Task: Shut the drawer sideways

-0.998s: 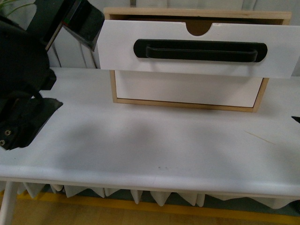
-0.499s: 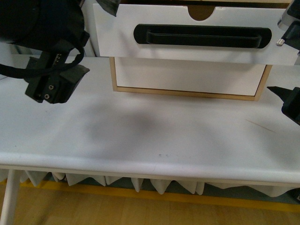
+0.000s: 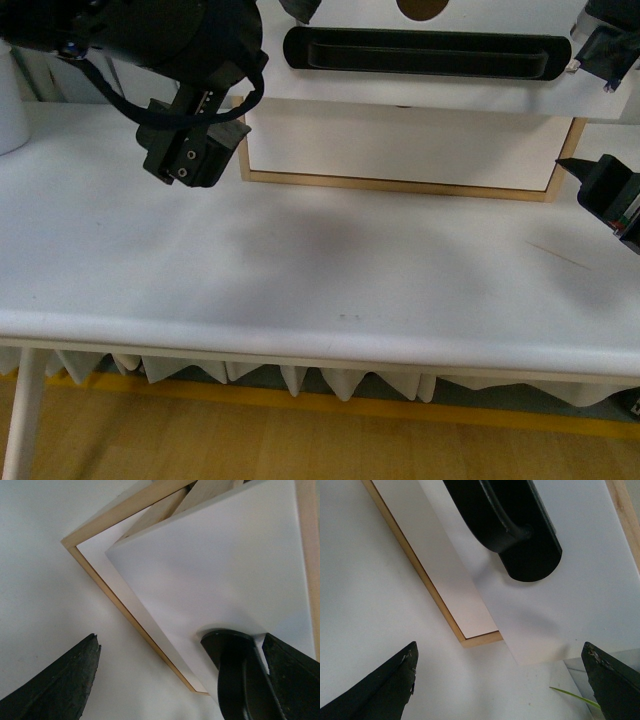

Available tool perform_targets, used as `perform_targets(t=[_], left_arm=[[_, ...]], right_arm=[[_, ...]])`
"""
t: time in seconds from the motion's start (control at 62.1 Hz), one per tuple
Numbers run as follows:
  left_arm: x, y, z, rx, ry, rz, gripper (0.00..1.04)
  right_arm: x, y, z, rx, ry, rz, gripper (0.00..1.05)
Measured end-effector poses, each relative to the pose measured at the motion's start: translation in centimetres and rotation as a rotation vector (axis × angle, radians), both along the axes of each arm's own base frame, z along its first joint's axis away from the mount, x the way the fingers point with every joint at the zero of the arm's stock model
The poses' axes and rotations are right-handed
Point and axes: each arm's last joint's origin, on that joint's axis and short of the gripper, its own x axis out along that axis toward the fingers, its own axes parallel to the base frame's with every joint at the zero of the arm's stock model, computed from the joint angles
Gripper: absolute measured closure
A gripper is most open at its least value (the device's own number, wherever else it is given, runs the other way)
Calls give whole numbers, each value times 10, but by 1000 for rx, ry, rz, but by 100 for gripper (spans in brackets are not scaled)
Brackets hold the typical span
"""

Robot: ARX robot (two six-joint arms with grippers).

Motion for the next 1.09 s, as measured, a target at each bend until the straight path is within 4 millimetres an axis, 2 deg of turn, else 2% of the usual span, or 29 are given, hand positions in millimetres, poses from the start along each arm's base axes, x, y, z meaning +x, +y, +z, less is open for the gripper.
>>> perform_targets(t=[0.225, 0.611, 0.869, 1.094], left_arm=[[18, -7, 1, -1, -5, -8, 6], [44, -21, 6, 6, -15, -21, 6], [57, -28, 9, 3, -17, -24, 6], [62, -30, 6, 7, -8, -24, 6]], right_arm=[[17, -2, -5, 2, 14, -1, 9], [63, -5, -8, 8, 12, 17, 9], [80, -5, -7, 2, 1, 17, 9], [87, -8, -7, 2, 1, 7, 9]])
